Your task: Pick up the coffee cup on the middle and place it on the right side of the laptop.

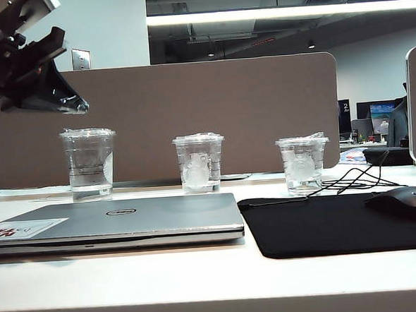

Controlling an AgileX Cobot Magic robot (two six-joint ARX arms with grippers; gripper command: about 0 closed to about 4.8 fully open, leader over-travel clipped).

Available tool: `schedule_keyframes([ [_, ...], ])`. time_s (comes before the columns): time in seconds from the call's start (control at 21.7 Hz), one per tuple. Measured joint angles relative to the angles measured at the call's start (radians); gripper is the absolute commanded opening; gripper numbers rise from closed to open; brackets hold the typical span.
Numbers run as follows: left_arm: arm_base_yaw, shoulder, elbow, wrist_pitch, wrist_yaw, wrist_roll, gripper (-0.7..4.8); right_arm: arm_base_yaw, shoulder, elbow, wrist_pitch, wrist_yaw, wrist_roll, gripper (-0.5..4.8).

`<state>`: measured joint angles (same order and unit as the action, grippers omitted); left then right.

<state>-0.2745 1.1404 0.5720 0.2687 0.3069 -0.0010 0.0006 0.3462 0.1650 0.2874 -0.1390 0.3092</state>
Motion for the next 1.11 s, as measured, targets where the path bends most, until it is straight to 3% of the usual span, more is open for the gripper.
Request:
schedule_keyframes([
  [0.14,0.0,0.0,0.0,0.048,0.001,0.0,-0.05,0.045,0.278,0.104,0.096,-0.106,0.0,0.0],
  [0.18,0.0,0.0,0.002,0.058,0.0,0.0,-0.05,0.066,0.367,0.146,0.128,-0.144,0.0,0.2],
  [0.23,0.0,-0.002,0.002,0.066,0.0,0.0,-0.05,0.106,0.532,0.227,0.177,-0.208,-0.003,0.76],
  [0.28,0.001,-0.003,0.002,0.069,0.0,0.0,-0.05,0.134,0.652,0.29,0.203,-0.253,-0.013,2.42],
  [0.37,-0.002,-0.003,0.002,0.074,0.006,0.0,-0.05,0.19,0.932,0.448,0.215,-0.385,-0.093,4.76],
  [0.46,0.0,-0.003,0.002,0.076,0.005,0.0,-0.05,0.256,1.184,0.605,0.216,-0.423,-0.202,4.79],
  [0.65,-0.001,-0.003,0.002,0.094,0.007,0.0,-0.05,0.293,1.419,0.738,0.25,-0.41,-0.265,4.79],
  [0.92,0.0,-0.004,0.002,0.119,0.023,0.0,-0.05,0.33,1.633,0.892,0.341,-0.382,-0.28,4.79],
  [1.11,0.0,-0.004,0.002,0.122,0.031,0.0,-0.05,0.384,1.723,1.008,0.353,-0.295,-0.337,4.79],
])
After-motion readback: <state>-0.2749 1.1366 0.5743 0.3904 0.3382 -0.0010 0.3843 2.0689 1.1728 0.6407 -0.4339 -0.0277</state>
